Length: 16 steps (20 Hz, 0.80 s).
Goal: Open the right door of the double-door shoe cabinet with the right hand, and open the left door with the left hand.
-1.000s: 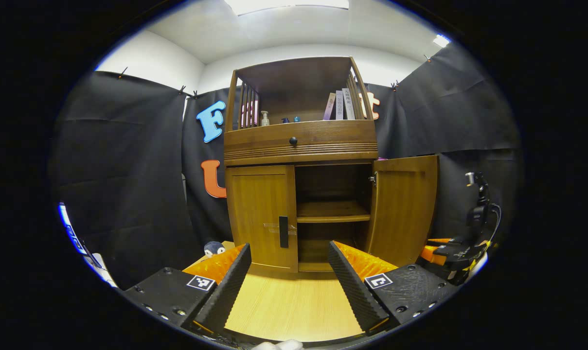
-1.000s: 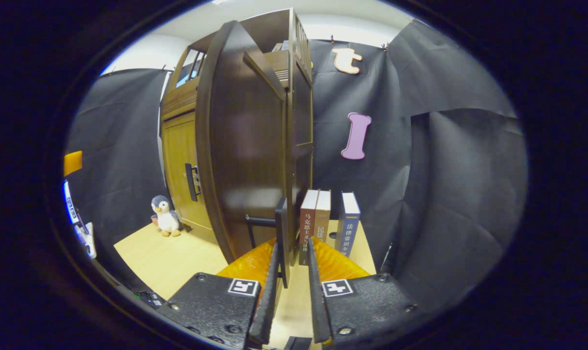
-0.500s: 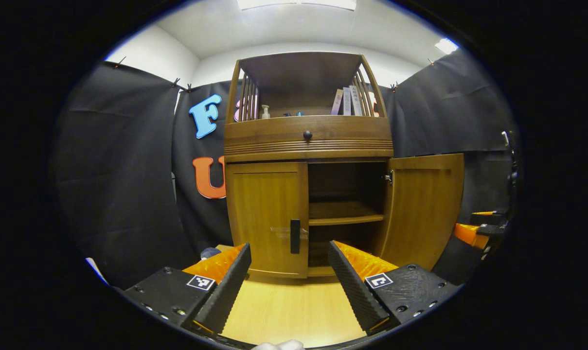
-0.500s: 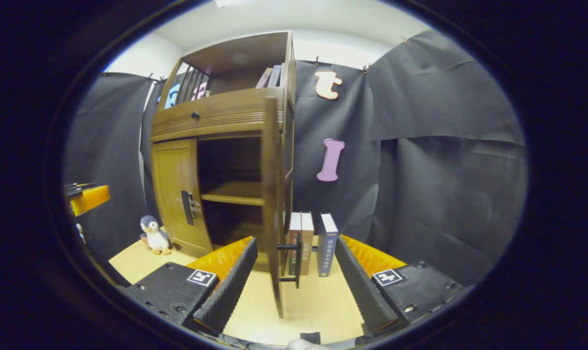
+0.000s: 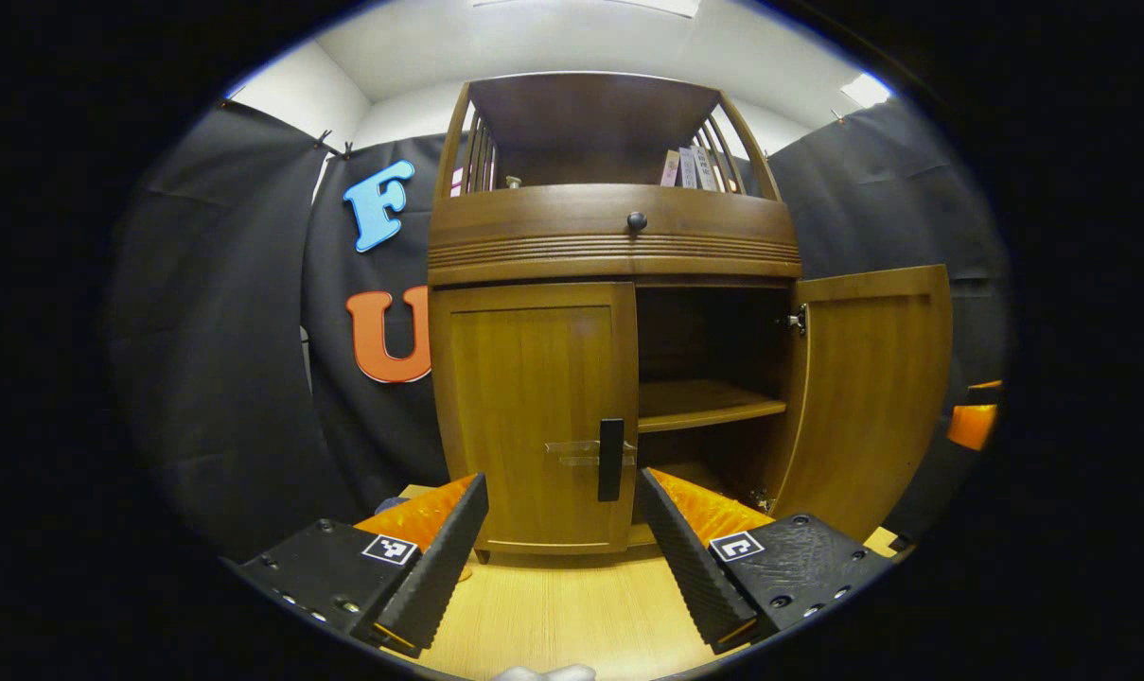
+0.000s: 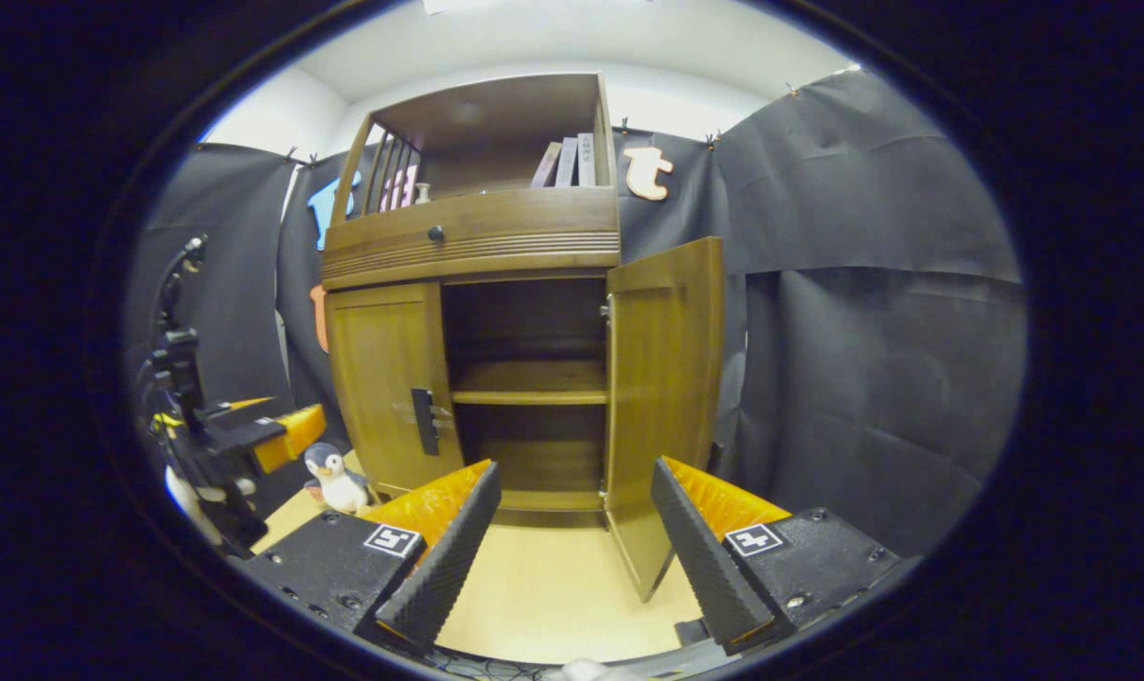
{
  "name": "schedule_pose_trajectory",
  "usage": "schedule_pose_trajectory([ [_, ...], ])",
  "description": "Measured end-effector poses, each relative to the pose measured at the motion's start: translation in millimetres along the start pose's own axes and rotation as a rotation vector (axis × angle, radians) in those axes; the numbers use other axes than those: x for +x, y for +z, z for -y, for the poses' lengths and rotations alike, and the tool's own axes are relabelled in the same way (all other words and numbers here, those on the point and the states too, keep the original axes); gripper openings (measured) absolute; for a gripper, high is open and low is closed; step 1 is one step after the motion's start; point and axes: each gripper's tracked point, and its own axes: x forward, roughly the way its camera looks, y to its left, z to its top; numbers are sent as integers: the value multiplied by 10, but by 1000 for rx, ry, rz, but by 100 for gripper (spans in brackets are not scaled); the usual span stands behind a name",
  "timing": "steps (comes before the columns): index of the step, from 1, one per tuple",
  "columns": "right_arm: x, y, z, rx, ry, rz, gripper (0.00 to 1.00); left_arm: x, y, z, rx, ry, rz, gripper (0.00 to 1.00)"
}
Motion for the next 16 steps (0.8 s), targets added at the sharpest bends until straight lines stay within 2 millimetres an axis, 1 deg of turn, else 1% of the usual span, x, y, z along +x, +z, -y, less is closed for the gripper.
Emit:
schedule_pose_trajectory([
  [1,-13,-13,-78,-4,-2,-9,100,128,-96,-11,-2,-9,-12,96],
  [3,-33,-3,-191,-18,-10,-13,100,408,-239,46,-18,-33,-8,96],
  [5,-30,-23,-273,-27,-20,-29,100,723,-337,103,-9,-49,4,96],
  [6,-3,-26,-311,-32,-23,-39,100,856,-419,153,-4,-62,-1,96],
  [8,31,2,-352,-40,-31,-50,100,1138,-512,256,4,-80,-3,96],
  [9,64,16,-341,-42,-45,-53,100,1277,-562,296,10,-84,-7,96],
  [11,38,6,-327,-40,-64,-61,100,1562,-663,355,0,-88,-19,96],
  [14,23,-25,-258,-40,-91,-76,100,1839,-741,423,-24,-92,-34,96],
  [16,30,-72,-188,-38,-108,-87,100,1965,-757,453,-31,-91,-36,96],
])
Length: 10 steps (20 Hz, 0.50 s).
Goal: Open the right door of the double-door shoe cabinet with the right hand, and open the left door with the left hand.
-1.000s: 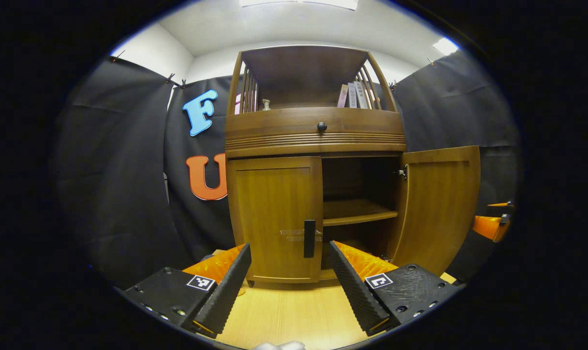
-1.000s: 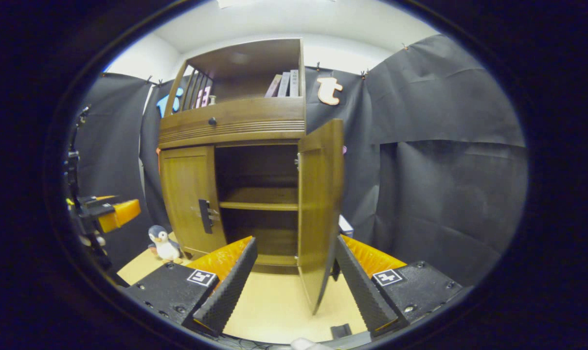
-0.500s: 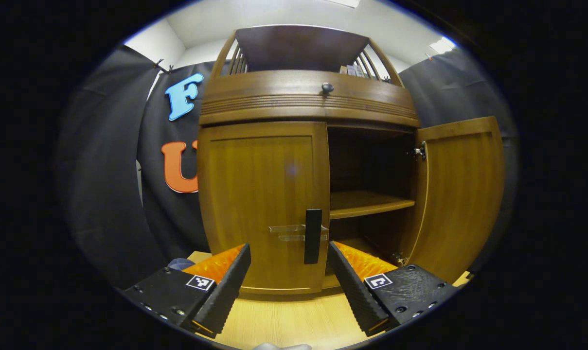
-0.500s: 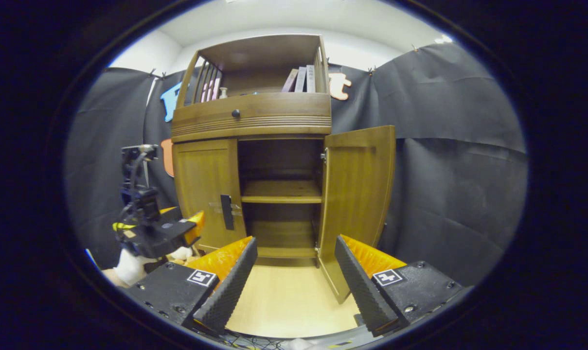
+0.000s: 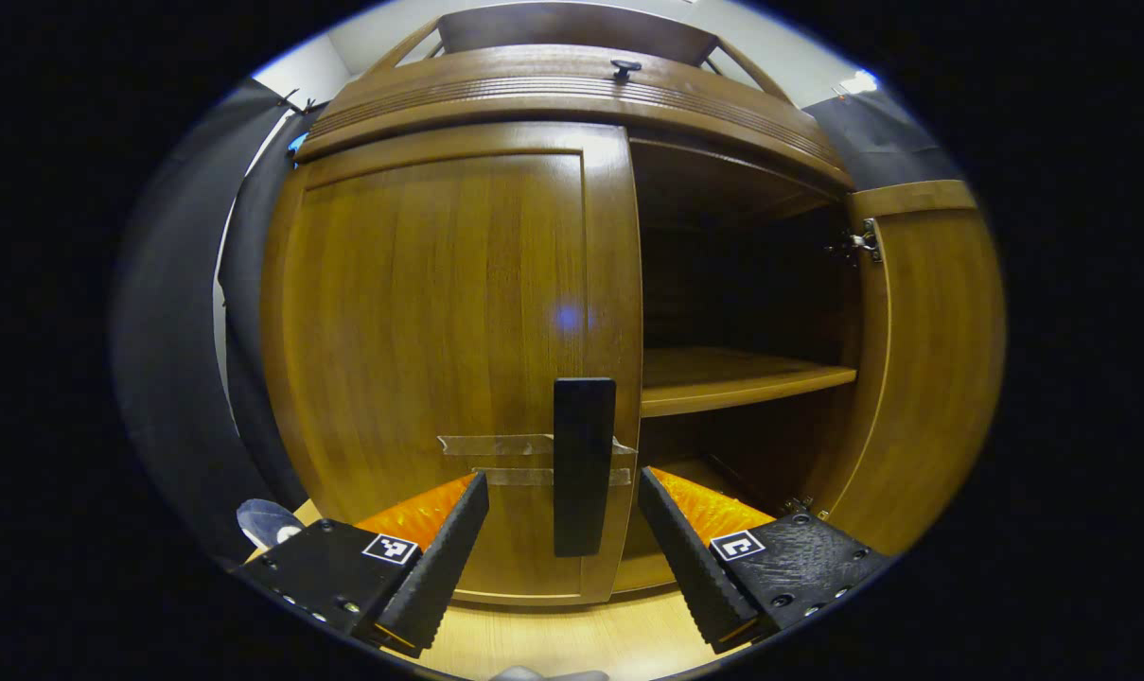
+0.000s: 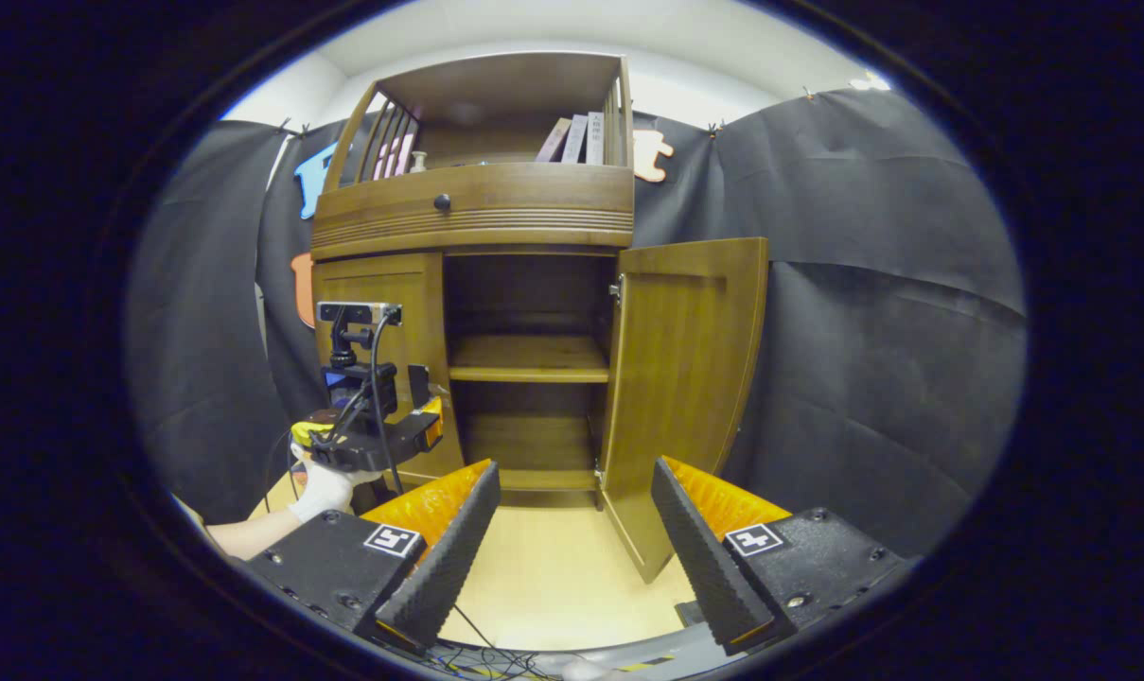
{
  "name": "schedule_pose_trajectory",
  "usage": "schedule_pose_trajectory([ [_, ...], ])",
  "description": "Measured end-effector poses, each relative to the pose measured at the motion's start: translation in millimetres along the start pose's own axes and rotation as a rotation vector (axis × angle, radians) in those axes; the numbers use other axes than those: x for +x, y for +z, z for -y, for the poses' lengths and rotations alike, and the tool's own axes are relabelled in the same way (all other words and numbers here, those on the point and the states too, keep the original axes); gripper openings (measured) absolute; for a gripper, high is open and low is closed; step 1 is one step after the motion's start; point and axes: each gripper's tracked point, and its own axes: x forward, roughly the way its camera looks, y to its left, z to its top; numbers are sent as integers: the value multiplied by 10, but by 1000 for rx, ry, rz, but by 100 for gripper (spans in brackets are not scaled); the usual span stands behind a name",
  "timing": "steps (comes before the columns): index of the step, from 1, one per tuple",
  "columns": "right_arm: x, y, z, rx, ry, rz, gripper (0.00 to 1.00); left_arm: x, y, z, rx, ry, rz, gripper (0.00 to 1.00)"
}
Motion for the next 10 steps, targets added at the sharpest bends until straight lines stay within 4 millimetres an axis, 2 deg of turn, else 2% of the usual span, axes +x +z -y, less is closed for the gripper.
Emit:
schedule_pose_trajectory([
  [2,6,-34,77,7,-17,-6,100,66,-8,32,6,-1,1,94],
  [3,13,-56,96,14,-18,-12,100,99,-9,48,10,-6,-1,79],
  [4,17,-60,104,21,-20,-15,100,128,-22,72,12,-12,-3,84],
  [6,38,-50,133,27,-23,-17,100,129,-5,112,18,-34,1,79],
  [7,41,-49,145,27,-23,-16,100,147,-2,107,23,-26,4,84],
  [9,38,-24,165,25,-25,-12,100,261,2,76,39,-6,11,51],
  [10,29,-5,175,25,-25,-10,100,212,-19,100,28,-12,4,40],
])
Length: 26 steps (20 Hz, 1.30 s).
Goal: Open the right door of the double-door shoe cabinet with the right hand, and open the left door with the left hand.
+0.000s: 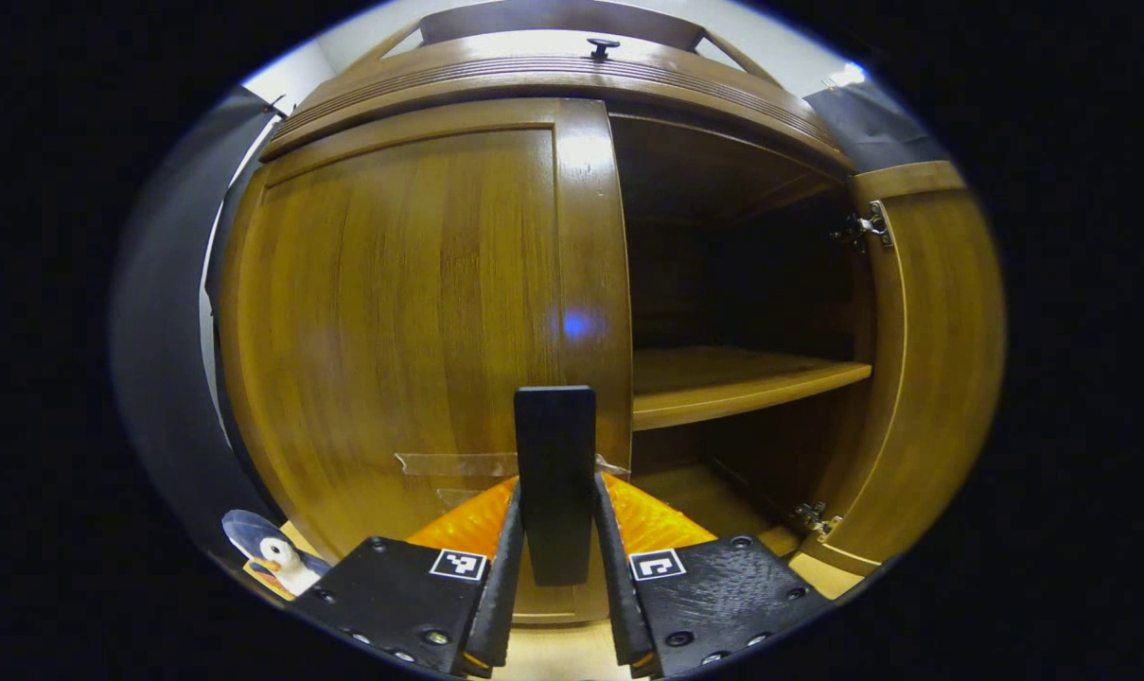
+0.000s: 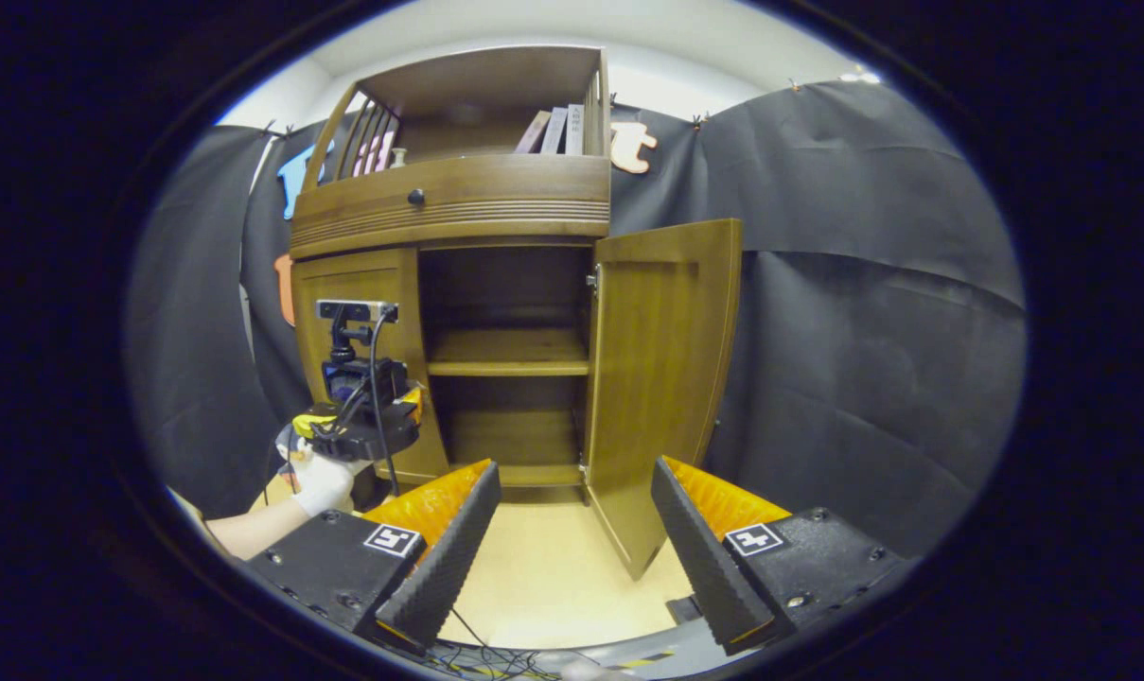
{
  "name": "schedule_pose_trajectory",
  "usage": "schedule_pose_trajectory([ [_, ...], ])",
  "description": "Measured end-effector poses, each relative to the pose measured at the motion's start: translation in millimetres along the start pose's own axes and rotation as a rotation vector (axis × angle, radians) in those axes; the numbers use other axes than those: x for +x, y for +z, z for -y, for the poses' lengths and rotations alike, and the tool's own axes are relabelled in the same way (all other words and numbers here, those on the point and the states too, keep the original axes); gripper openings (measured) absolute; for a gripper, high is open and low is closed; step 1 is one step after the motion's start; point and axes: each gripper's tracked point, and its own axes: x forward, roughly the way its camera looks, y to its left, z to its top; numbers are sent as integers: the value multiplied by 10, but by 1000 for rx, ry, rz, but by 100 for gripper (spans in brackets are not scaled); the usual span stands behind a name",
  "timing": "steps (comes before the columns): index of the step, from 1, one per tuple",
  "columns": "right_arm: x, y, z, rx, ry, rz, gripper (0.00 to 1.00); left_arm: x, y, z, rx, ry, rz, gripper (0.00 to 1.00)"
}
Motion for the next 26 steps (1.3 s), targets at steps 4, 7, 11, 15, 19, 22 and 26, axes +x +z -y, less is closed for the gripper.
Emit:
schedule_pose_trajectory([
  [4,9,-7,28,0,0,-1,100,36,9,-19,-3,-3,1,42],
  [7,2,-39,27,3,6,-5,100,-6,7,-13,-26,-19,-11,28],
  [11,-4,-38,16,4,22,2,100,-128,-6,-24,-27,-39,-15,28],
  [15,-80,-9,24,6,33,18,100,-293,-1,-40,-39,-45,-16,28],
  [19,-185,-47,0,4,50,22,100,-587,-53,-100,-24,-57,-14,28],
  [22,-285,-68,0,4,60,25,100,-772,-62,-146,-21,-52,-19,28],
  [26,-412,-109,-19,4,77,30,100,-1017,-93,-236,-20,-37,-23,28],
])
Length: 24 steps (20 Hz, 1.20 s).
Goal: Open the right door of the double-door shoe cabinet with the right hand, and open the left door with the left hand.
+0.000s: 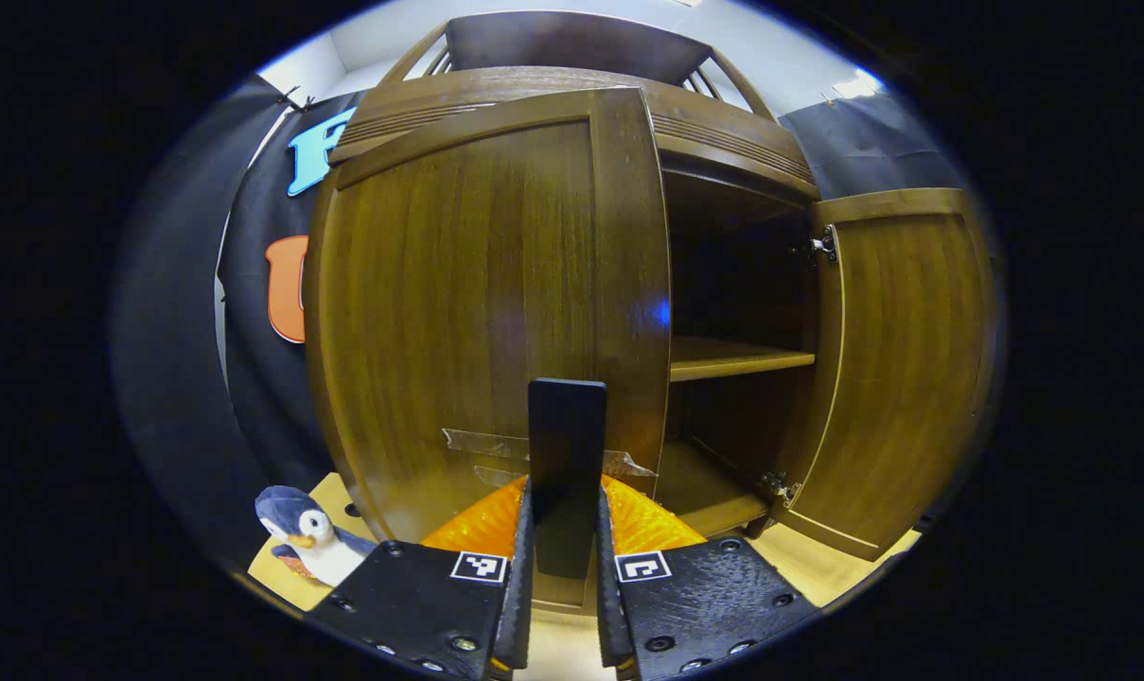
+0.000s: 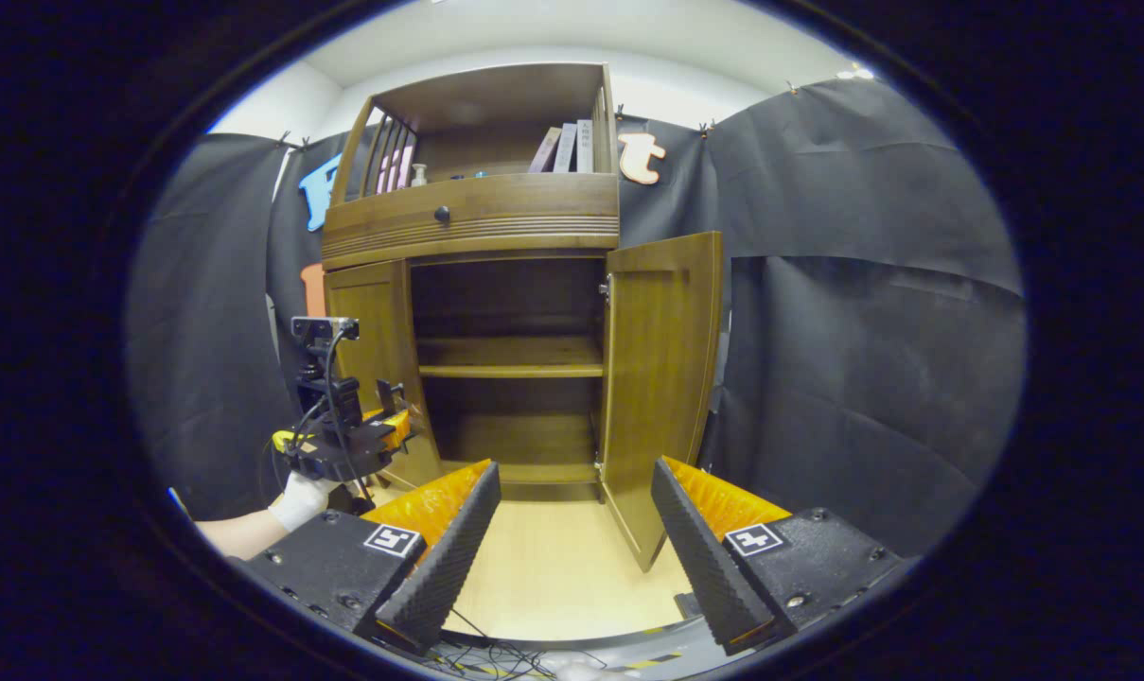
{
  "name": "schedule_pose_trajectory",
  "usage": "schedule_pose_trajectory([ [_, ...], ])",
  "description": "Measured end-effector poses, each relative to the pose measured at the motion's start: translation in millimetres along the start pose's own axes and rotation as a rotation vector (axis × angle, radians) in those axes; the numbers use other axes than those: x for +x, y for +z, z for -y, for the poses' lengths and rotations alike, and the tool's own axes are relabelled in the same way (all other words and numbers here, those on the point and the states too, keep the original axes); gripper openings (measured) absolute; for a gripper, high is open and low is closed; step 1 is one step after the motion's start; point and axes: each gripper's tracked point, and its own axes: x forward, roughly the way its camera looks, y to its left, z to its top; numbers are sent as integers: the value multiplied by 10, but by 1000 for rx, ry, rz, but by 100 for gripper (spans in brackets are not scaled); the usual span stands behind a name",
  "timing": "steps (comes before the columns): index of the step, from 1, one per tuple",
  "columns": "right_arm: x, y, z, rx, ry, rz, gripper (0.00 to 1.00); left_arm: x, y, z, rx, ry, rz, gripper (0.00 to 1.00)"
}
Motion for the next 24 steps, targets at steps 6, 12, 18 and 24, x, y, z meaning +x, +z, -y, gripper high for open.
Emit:
schedule_pose_trajectory([
  [6,-139,-35,-111,1,41,10,100,-332,-36,-142,-14,-8,3,19],
  [12,-165,-46,-254,1,74,14,100,-576,-61,-324,-11,-25,5,11],
  [18,-137,-71,-452,4,113,9,100,-832,-92,-587,-2,-24,5,11],
  [24,-87,-105,-724,-5,171,-5,100,-1112,-132,-959,-3,25,6,11],
])
